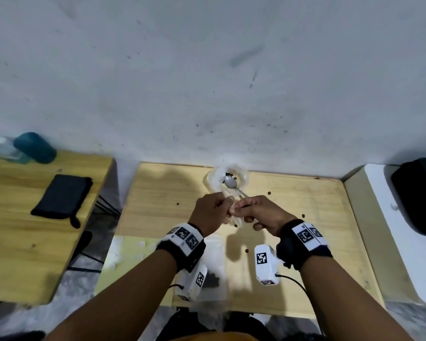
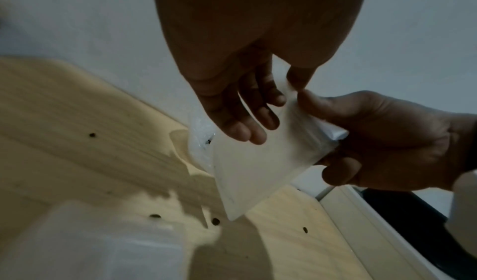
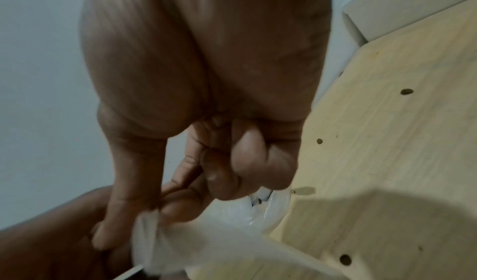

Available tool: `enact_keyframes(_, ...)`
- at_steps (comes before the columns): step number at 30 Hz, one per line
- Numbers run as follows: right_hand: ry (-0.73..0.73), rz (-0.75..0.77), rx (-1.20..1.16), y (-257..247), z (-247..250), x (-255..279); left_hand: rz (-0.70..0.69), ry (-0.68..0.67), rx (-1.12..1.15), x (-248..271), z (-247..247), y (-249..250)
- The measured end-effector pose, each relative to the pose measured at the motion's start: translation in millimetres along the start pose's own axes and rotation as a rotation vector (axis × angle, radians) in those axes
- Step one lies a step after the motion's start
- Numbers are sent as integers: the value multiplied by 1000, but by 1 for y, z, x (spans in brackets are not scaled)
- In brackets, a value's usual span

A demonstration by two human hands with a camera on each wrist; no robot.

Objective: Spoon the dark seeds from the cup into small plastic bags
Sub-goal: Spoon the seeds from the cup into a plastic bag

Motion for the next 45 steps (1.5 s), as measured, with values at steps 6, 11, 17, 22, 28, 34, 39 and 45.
enact_keyframes(6,88,74,-3,-10,3,-1,2,-49,16,-2,11,5)
enact_keyframes(11,182,223,186,-29,3,0,-38,-19,-94,-1,15,20)
enact_keyframes(17,439,285,254,-26,35,6,-69,-39,-413,-7,12,22)
enact_keyframes(22,387,324,197,-26,28,4,-182,80,-458,1,10,22)
enact_keyframes(28,250,339,165,-25,22,-2,-201,45,-684,-2,-2,18)
enact_keyframes(34,161,335,410,-27,23,-4,-283,18,-729,-3,-3,21)
enact_keyframes(39,11,260,438,-23,18,-10,-402,-44,-765,0,-8,25)
enact_keyframes(45,137,248,466,-17,24,-17,-417,-69,-740,-1,-11,21)
Point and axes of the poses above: each hand's wrist, its own x-axis away from the middle knuckle, its own z-axis out of the back of the hand, y = z × x, the point moved 8 cm from there along -x, towards the middle knuckle, and after that the axes turned 10 degrees about -y, right-handed, at the moved point
